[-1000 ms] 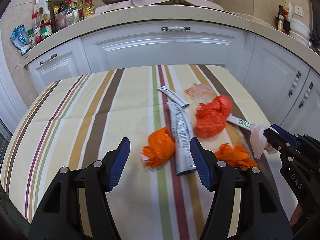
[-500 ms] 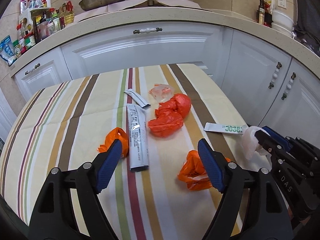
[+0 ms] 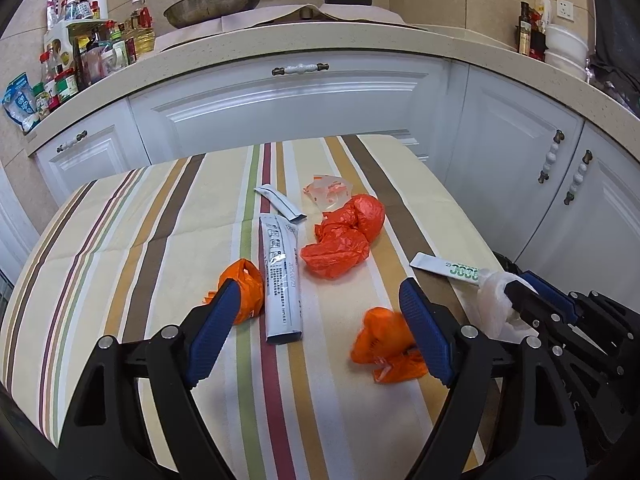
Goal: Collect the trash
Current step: 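Grasp the white tissue with the right gripper, then grasp the orange bag with the left gripper while the right gripper holds the tissue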
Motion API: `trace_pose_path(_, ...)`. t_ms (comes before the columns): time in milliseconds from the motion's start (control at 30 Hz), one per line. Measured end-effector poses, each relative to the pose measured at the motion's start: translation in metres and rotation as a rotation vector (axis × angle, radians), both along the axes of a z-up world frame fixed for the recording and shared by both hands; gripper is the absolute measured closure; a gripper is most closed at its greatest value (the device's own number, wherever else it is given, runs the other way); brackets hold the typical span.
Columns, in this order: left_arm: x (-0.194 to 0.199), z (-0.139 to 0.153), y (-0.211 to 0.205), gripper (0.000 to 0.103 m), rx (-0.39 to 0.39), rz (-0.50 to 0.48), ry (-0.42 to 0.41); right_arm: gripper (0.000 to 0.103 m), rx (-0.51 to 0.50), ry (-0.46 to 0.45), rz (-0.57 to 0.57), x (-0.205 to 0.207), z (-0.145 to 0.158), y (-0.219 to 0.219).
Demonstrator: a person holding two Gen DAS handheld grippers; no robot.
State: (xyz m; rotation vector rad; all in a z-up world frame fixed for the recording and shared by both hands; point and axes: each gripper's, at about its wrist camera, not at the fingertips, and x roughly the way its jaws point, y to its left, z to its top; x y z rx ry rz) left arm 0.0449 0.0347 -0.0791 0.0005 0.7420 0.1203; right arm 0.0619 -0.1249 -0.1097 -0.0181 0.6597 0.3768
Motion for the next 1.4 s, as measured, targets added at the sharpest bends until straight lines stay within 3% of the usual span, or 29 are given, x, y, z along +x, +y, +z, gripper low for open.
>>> trace_pose_path(133,-0.001,-0.002,0.001,0.020,-0.028,-0.035,0.013,0.091,-0.014,0.007,0.017,-0.001,-0.001,0.007)
trace_pose_path(367,-0.001,-0.013,-0.011,0.021,-0.008,-0.104,0.025,0.091,-0.031,0.033,0.028,-0.003,-0.008,0.012)
trace_pose_path(467,-0.001,-0.013,-0.011,0.037,-0.005,-0.108,0.010,0.091,-0.032,0.036,0.027,-0.004,-0.008,0.010)
trace_pose_path(700,0.004,-0.026,-0.017,0.098,-0.026,-0.174,0.081,0.091,-0.030,0.044,0.024,-0.004,-0.011,0.007)
trace_pose_path(967,0.006,-0.028,-0.016,0.099,-0.072,-0.172,0.095,0.091,-0.027,0.055,0.020,-0.004,-0.014,0.004)
trace_pose_path(1067,0.008,-0.027,-0.017,0.087,-0.071,-0.167,0.089,0.091,-0.028,0.056,0.021,-0.003,-0.014,0.004)
trace_pose_path(1133,0.007,-0.025,-0.017,0.063,-0.084,-0.160,0.083,0.091,-0.028,0.056,0.024,-0.004,-0.015,0.004)
trace_pose_path(1167,0.007,-0.024,-0.016,0.058,-0.092,-0.156,0.078,0.091,-0.028,0.056,0.026,-0.004,-0.015,0.004)
trace_pose_path(1400,0.014,-0.027,-0.018,0.057,-0.063,-0.138,0.071,0.091,-0.025,0.051,0.032,-0.007,-0.015,0.002)
